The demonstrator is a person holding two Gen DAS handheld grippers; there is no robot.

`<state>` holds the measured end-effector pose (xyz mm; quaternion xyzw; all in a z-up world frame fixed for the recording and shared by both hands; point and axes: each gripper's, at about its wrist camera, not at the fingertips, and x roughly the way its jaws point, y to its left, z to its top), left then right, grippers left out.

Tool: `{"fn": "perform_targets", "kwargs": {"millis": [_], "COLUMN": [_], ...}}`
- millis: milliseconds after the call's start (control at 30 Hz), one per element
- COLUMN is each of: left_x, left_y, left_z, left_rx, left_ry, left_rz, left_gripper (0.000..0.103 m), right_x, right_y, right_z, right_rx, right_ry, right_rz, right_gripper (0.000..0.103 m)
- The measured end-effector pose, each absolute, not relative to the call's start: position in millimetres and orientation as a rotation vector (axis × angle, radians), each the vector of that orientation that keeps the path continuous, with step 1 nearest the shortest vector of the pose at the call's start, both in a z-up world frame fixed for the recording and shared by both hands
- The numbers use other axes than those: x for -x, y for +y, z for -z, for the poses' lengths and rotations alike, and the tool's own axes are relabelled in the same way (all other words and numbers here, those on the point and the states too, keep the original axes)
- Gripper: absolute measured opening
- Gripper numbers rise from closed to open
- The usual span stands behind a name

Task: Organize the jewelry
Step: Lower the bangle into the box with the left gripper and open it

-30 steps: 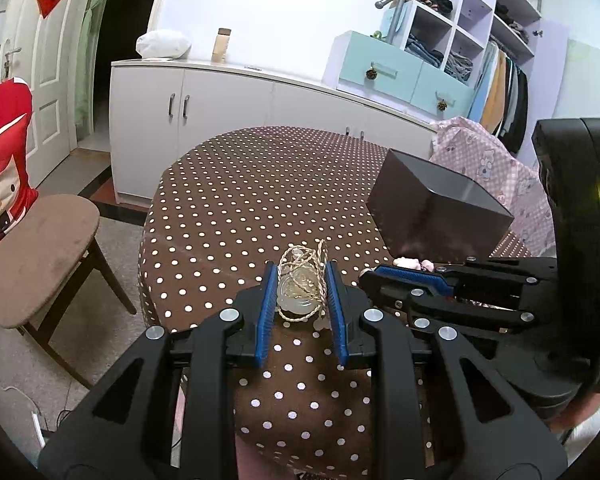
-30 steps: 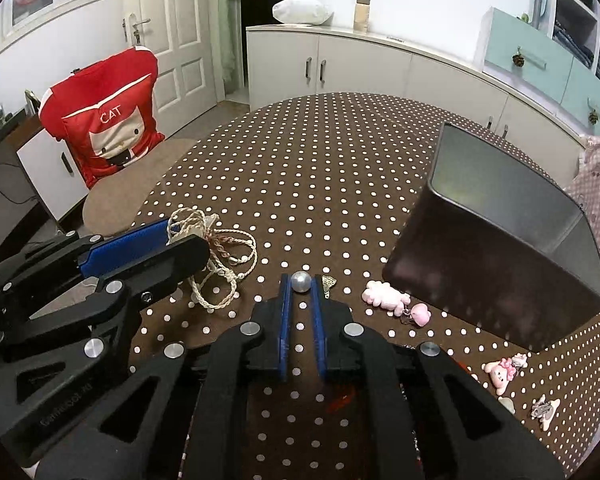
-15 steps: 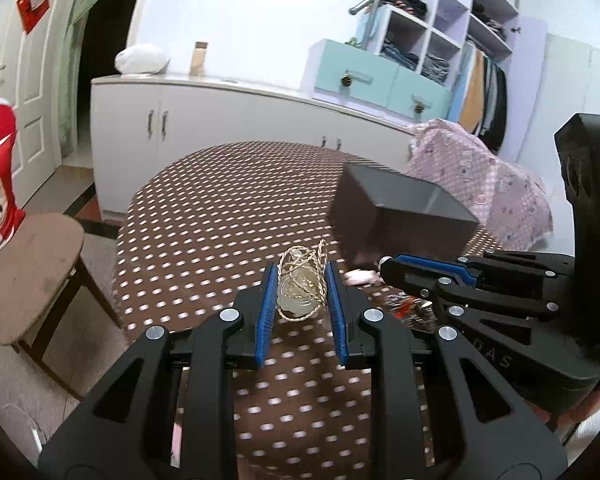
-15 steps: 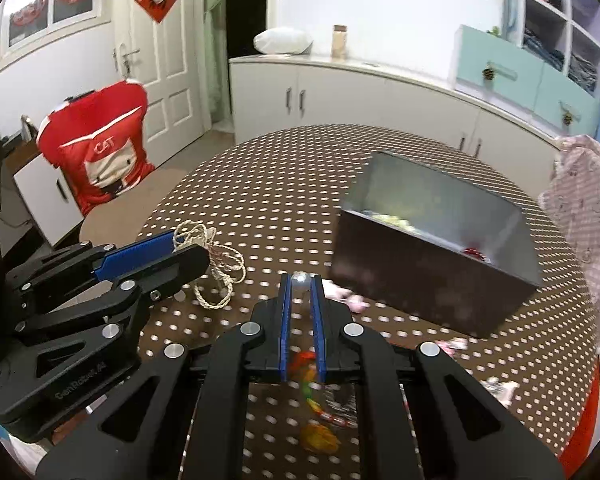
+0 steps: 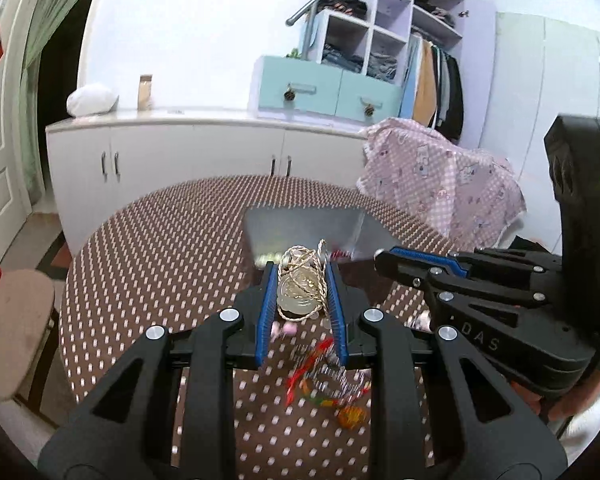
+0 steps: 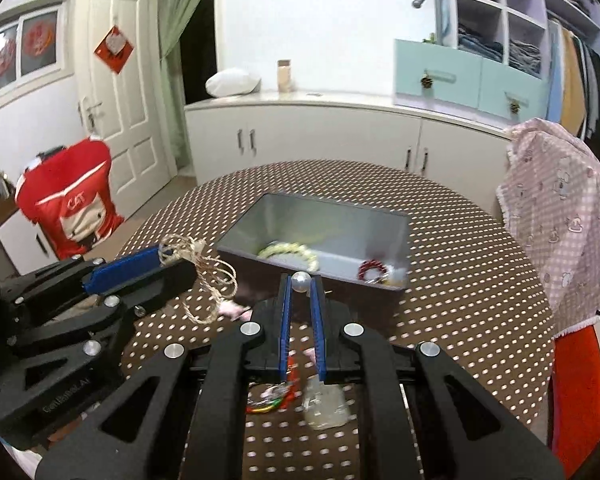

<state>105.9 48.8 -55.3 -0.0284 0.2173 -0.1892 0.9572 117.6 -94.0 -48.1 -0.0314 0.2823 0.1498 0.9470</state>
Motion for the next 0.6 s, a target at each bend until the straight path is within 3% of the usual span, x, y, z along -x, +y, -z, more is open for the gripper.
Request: {"fn": "perform_targets", "kwargs": {"millis": [600], "left_x": [-153], "left_y": [21], "left_z": [48], "left_rx": [0.045], "left_ry": [0.445], "left_rz": [0.367], "left_gripper": [0.025], "right_x": [-159], "right_y": [-123], "right_z": [53], "right_rx": [0.021], "right_ry": [0.577], "right_rz": [-0.341], "right_gripper": [0.008]}}
